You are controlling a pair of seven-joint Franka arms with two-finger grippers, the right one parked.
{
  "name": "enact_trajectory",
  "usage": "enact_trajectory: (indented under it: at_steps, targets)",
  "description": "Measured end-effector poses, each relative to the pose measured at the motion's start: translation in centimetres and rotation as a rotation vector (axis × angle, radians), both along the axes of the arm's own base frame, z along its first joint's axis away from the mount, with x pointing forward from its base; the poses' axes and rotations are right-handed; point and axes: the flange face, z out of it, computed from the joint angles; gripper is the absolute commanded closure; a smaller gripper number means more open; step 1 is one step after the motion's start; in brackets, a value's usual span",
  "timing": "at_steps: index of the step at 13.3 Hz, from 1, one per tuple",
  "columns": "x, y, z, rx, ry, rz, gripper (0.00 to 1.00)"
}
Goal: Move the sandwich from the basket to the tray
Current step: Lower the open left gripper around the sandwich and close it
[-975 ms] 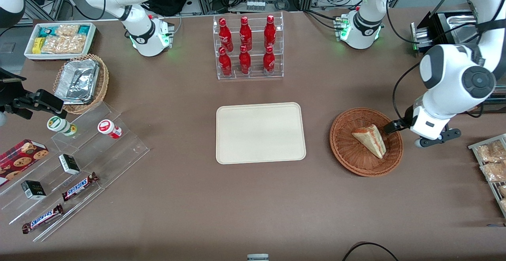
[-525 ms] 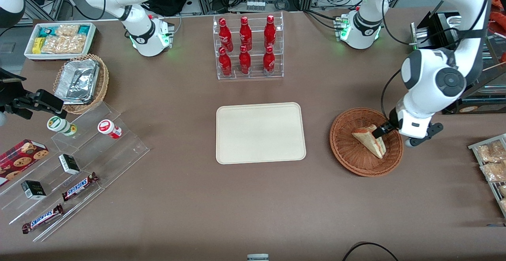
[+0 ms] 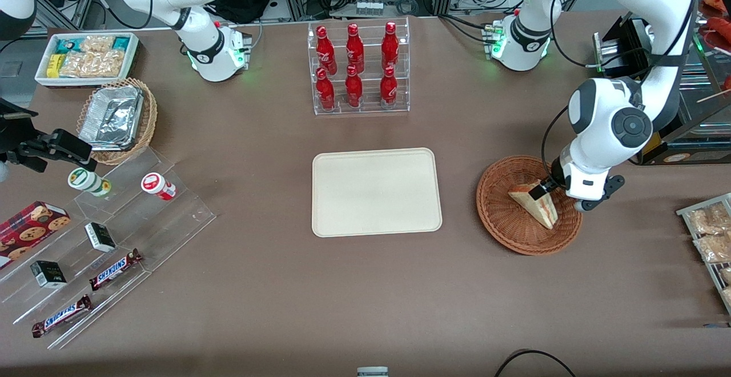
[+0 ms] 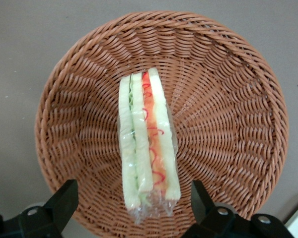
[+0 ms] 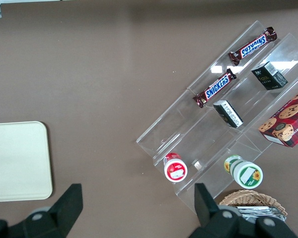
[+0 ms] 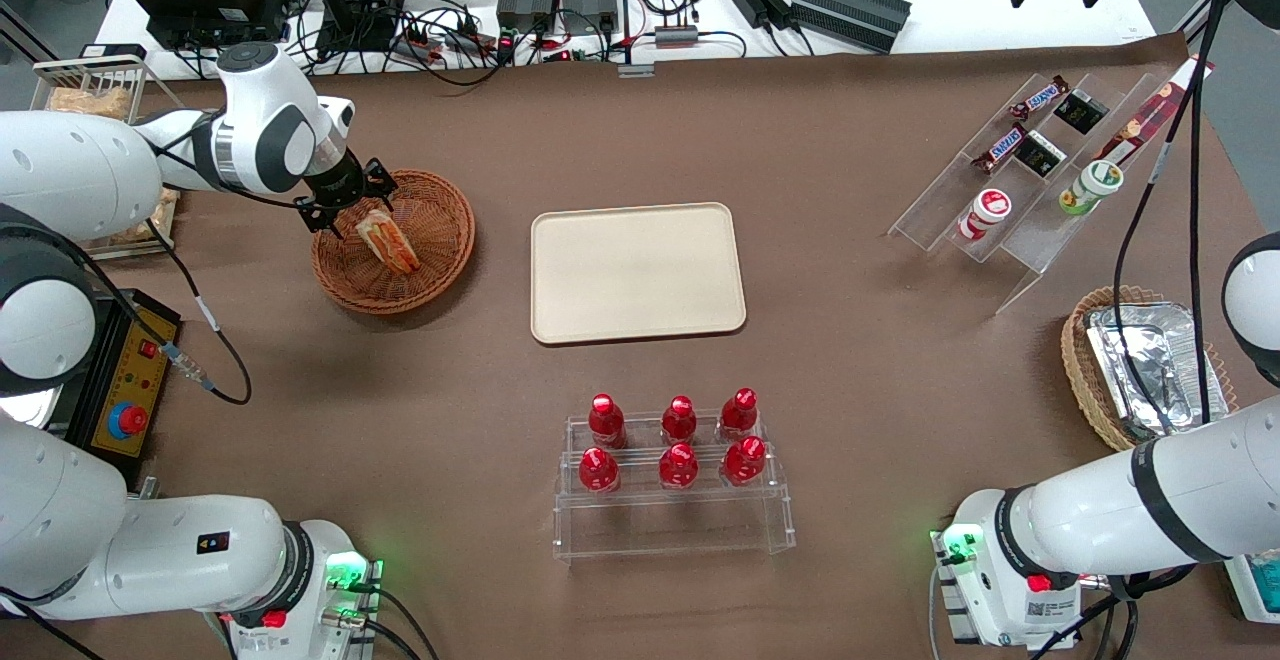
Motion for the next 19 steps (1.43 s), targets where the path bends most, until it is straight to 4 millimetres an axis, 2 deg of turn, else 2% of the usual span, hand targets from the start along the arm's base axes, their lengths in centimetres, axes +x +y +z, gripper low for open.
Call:
enact_trajectory:
  at_steps: [3, 6, 7, 9, 10, 11, 15, 17, 19]
  targets:
    - [0.2, -0.1, -1.9, -0.007, -0.005, 0.004, 0.0]
    - [0.2, -0.1, -2.7, -0.009, 0.003, 0.006, 0.0]
    - [0.2, -0.1, -2.9, -0.01, 0.003, 0.007, 0.12]
    - [0.2, -0.2, -3.1, -0.011, 0.002, 0.016, 0.65]
    - [0.2, -0.3, -3.2, -0.011, 0.002, 0.024, 0.84]
    - [0.2, -0.4, -3.3, -0.011, 0.003, 0.027, 0.88]
    - [0.8, -1.2, -2.4, -0.014, -0.017, 0.017, 0.9]
    - [1.4, -2.1, 0.3, -0.005, 0.006, 0.0, 0.9]
    - [2.0, -3.5, 5.5, 0.013, 0.062, -0.028, 0.9]
